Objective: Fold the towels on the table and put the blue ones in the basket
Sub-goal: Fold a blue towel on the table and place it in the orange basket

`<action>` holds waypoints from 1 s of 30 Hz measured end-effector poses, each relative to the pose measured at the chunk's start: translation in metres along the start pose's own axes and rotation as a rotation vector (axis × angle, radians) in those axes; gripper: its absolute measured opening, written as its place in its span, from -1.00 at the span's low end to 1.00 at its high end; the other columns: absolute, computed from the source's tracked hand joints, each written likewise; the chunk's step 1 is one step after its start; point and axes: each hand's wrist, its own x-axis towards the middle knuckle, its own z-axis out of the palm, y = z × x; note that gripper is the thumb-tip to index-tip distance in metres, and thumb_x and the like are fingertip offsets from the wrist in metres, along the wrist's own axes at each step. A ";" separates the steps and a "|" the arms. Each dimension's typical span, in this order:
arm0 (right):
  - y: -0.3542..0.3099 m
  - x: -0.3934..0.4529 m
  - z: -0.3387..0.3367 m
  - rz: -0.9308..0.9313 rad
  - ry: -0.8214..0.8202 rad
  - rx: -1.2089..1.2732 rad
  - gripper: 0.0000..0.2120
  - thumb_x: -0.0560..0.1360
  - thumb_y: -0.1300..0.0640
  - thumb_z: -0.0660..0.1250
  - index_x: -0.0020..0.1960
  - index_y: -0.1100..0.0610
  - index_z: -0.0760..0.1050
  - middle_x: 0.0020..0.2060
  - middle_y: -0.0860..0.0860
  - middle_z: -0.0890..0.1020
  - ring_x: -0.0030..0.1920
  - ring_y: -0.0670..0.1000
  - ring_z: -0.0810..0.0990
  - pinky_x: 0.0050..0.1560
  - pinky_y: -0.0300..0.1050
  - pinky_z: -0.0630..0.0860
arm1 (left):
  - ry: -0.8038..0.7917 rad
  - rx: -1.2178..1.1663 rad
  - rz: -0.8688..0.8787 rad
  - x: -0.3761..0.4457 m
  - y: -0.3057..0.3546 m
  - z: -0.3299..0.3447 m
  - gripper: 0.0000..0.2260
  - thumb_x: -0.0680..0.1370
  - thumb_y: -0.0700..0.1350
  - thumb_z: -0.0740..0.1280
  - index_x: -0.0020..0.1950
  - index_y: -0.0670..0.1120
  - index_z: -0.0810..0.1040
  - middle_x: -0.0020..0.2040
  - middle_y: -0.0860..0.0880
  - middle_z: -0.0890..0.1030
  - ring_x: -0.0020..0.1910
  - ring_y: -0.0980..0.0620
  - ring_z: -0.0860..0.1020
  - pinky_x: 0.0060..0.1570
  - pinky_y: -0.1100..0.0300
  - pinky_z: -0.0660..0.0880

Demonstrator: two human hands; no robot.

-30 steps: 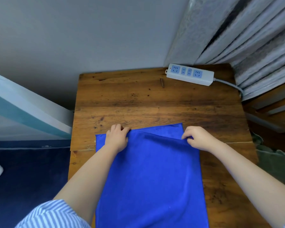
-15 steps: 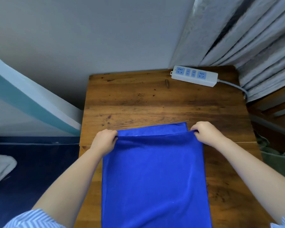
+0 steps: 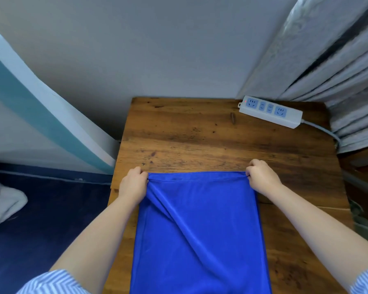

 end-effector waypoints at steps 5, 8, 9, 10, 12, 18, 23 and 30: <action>-0.002 0.009 0.010 0.019 -0.043 0.028 -0.82 0.48 0.35 0.21 -0.03 0.22 0.56 0.08 0.09 0.45 0.11 0.07 0.42 -0.03 -0.10 0.50 | -0.168 0.024 0.045 0.017 0.008 0.006 -0.78 0.59 -0.13 0.11 0.14 -0.19 0.45 0.22 -0.14 0.40 0.23 -0.12 0.37 0.10 0.04 0.40; -0.002 0.013 0.006 0.004 -0.091 0.006 -0.85 0.46 0.32 0.20 -0.09 0.19 0.54 -0.08 0.05 0.40 0.07 0.08 0.42 -0.06 -0.13 0.42 | -0.218 0.090 0.051 0.020 0.009 0.006 -0.77 0.58 -0.09 0.13 0.15 -0.16 0.44 0.20 -0.13 0.41 0.20 -0.12 0.38 0.09 0.06 0.40; -0.001 0.014 0.004 -0.027 -0.111 -0.011 -0.86 0.46 0.30 0.20 -0.11 0.16 0.52 -0.12 0.03 0.40 0.07 0.07 0.40 -0.04 -0.13 0.40 | -0.232 0.113 0.063 0.020 0.008 0.006 -0.76 0.58 -0.07 0.14 0.16 -0.15 0.45 0.20 -0.13 0.42 0.21 -0.12 0.38 0.10 0.07 0.39; 0.000 0.014 0.002 -0.057 -0.127 -0.011 -0.87 0.46 0.29 0.19 -0.14 0.14 0.50 -0.15 0.03 0.43 0.06 0.06 0.40 -0.04 -0.14 0.40 | -0.251 0.097 0.068 0.021 0.007 0.005 -0.76 0.58 -0.07 0.14 0.16 -0.14 0.45 0.18 -0.14 0.44 0.20 -0.12 0.38 0.11 0.08 0.38; 0.002 0.012 -0.003 -0.090 -0.165 0.067 -0.89 0.45 0.28 0.21 -0.16 0.14 0.49 -0.16 0.04 0.49 -0.02 0.03 0.42 -0.08 -0.15 0.40 | -0.292 -0.026 0.071 0.020 0.005 0.003 -0.81 0.57 -0.08 0.16 0.08 -0.14 0.46 0.11 -0.14 0.44 0.15 -0.12 0.41 0.07 0.12 0.37; 0.017 -0.001 -0.016 -0.055 -0.208 0.335 -0.82 0.46 0.28 0.26 -0.28 0.09 0.44 -0.26 -0.01 0.51 -0.27 -0.09 0.44 -0.34 -0.26 0.31 | -0.308 -0.358 0.015 0.015 0.002 -0.012 -0.72 0.53 -0.17 0.25 -0.35 -0.03 0.29 -0.13 -0.06 0.37 -0.11 -0.01 0.38 -0.13 0.20 0.29; 0.019 -0.001 -0.017 0.005 -0.193 0.406 -0.82 0.47 0.28 0.26 -0.27 0.08 0.45 -0.27 -0.04 0.49 -0.24 -0.10 0.43 -0.36 -0.33 0.31 | -0.319 -0.586 -0.092 0.014 -0.003 -0.015 -0.67 0.50 -0.21 0.30 -0.43 -0.08 0.29 -0.41 -0.01 0.35 -0.39 0.07 0.30 -0.37 0.21 0.22; 0.020 -0.003 -0.016 0.030 -0.180 0.391 -0.85 0.48 0.28 0.25 -0.22 0.09 0.45 -0.21 0.00 0.51 -0.20 -0.05 0.45 -0.33 -0.28 0.34 | -0.241 -0.588 -0.050 0.012 -0.009 -0.020 -0.70 0.50 -0.20 0.33 -0.41 -0.08 0.36 -0.40 -0.01 0.39 -0.36 0.04 0.34 -0.40 0.24 0.26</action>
